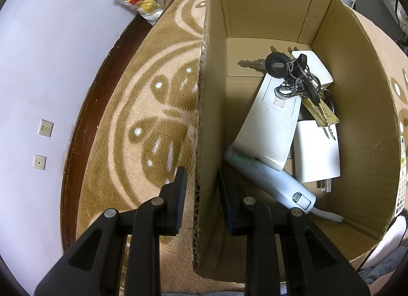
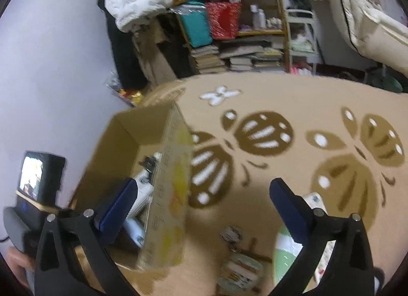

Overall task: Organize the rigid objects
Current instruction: 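Move the right tool back over the remaining items on the rug, then grasp the clear 'Cheers' dog-print case with the right tool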

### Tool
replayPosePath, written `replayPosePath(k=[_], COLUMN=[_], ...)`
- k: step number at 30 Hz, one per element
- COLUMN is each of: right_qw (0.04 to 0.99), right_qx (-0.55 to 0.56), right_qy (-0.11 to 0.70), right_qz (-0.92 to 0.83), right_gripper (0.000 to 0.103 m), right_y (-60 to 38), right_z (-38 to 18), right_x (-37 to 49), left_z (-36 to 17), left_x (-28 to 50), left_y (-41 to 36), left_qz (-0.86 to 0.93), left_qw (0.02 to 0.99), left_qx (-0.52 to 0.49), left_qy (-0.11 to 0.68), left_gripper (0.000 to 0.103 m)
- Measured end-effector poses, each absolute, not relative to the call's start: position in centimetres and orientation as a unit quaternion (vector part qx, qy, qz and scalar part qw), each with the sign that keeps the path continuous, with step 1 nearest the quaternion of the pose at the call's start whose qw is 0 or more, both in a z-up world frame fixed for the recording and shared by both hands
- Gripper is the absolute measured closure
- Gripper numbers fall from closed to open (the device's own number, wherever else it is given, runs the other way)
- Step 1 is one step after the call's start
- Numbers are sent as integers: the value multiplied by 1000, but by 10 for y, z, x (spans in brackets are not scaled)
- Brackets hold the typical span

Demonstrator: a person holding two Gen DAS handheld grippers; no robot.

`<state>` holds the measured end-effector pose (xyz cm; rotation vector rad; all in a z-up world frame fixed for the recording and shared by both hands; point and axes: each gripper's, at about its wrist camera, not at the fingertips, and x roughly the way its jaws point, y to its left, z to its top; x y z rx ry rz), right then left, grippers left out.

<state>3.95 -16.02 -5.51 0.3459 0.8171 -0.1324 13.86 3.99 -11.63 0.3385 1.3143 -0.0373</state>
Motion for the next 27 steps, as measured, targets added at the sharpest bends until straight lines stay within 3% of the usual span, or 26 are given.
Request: replayPosePath(k=[17,27], right_qw=[843,813], right_qx=[157,167], right_qy=[504,547], right_qz=[-100,-113], right_gripper=[1,18], right_y=[-158,-159], right_z=[-118,-135], right_x=[6,7], left_z=[-120,-121], left_x=[139,138], left_y=[42,42], left_qz=[-20,-21], left_qw=[777,777], left_qx=[156,155], left_qy=[609,610], left_gripper=[78,78])
